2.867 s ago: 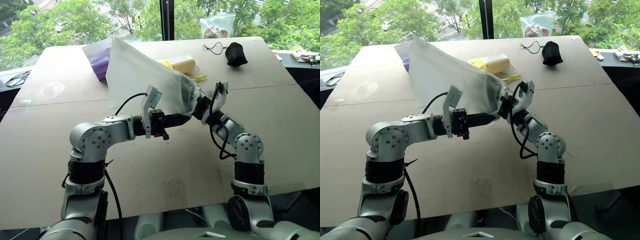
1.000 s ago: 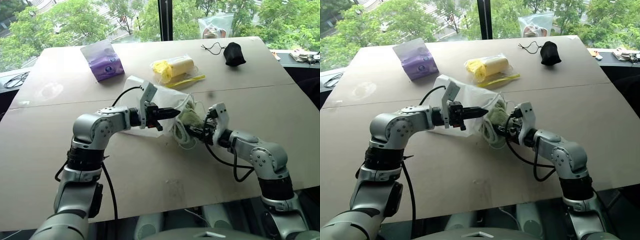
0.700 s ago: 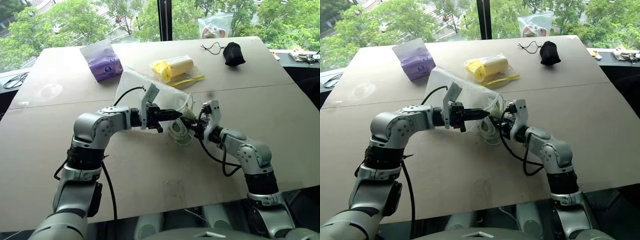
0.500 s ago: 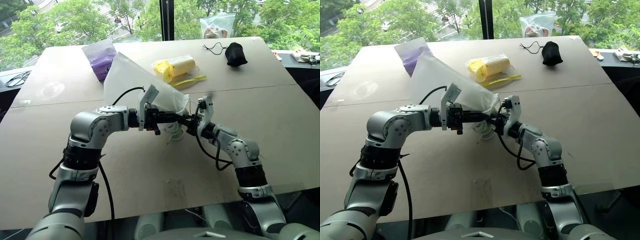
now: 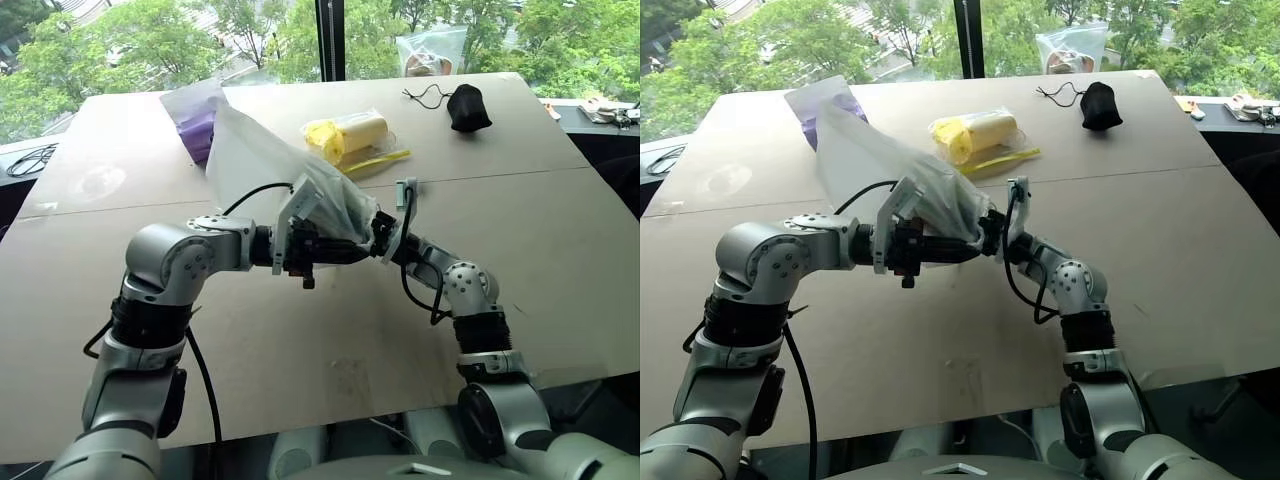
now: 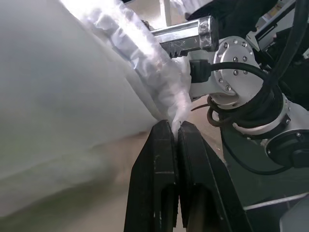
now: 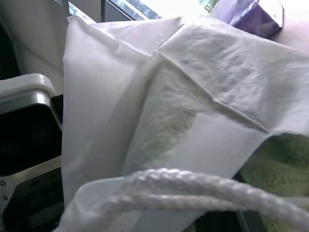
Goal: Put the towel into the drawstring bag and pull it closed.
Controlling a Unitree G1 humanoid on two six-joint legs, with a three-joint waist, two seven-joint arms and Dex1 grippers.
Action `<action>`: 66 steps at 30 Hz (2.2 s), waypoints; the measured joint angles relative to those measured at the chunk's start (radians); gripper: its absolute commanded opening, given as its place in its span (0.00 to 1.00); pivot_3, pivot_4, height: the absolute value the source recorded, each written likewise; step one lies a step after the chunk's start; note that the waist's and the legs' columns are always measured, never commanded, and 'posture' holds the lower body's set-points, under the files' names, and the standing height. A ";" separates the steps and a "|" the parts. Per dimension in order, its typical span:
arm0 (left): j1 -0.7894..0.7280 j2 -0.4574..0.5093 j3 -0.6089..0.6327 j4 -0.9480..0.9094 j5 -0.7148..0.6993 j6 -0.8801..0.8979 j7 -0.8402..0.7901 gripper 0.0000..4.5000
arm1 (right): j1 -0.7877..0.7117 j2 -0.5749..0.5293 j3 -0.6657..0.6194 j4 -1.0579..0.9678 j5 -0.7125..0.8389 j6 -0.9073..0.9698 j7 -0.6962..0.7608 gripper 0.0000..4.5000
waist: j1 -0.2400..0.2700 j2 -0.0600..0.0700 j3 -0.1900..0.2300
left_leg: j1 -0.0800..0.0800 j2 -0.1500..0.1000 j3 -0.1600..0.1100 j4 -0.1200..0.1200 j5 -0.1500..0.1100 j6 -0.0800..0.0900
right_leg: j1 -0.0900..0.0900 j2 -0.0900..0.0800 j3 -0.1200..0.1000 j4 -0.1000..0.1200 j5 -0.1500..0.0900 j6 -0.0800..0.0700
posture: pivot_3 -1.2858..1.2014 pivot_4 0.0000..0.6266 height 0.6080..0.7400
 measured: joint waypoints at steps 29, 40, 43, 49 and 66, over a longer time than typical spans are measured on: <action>-0.190 0.067 -0.163 0.412 0.379 -0.552 -0.256 0.00 | 0.337 -0.448 0.131 -0.648 -0.239 0.048 -0.234 0.98 | 0.008 0.000 0.000 | -0.001 -0.003 0.002 0.001 0.000 0.000 | 0.000 -0.001 0.001 -0.001 -0.003 0.004 | 0.52 0.24 1.00; -0.352 0.034 -0.185 0.701 0.560 -0.822 -0.348 0.00 | 0.214 -0.537 0.202 -0.477 -0.429 -0.023 -0.220 0.98 | 0.005 0.000 0.000 | -0.001 -0.003 0.006 0.001 0.000 0.000 | 0.000 0.001 0.000 -0.001 -0.002 0.004 | 0.52 0.24 1.00; -0.352 0.015 -0.185 0.709 0.586 -0.848 -0.351 0.00 | 0.123 -0.476 0.236 -0.281 -0.483 -0.077 -0.220 0.89 | 0.003 -0.001 0.000 | -0.002 -0.003 0.006 0.002 0.000 0.000 | 0.000 0.001 0.001 0.000 0.000 0.001 | 0.52 0.24 1.00; -0.352 0.014 -0.176 0.709 0.614 -0.860 -0.341 0.00 | 0.086 -0.457 0.242 -0.162 -0.542 -0.155 -0.181 0.36 | 0.007 -0.001 0.000 | -0.003 -0.002 0.005 0.002 -0.001 0.001 | -0.001 -0.001 0.000 -0.001 0.000 0.001 | 0.52 0.24 1.00; -0.193 0.022 0.083 0.461 0.442 -0.592 -0.190 0.68 | 0.171 -0.434 0.148 -0.449 -0.406 -0.024 -0.152 0.00 | 0.002 0.000 0.000 | -0.002 -0.001 0.001 0.002 -0.001 0.001 | -0.001 -0.001 0.000 0.001 0.000 0.001 | 0.52 0.24 1.00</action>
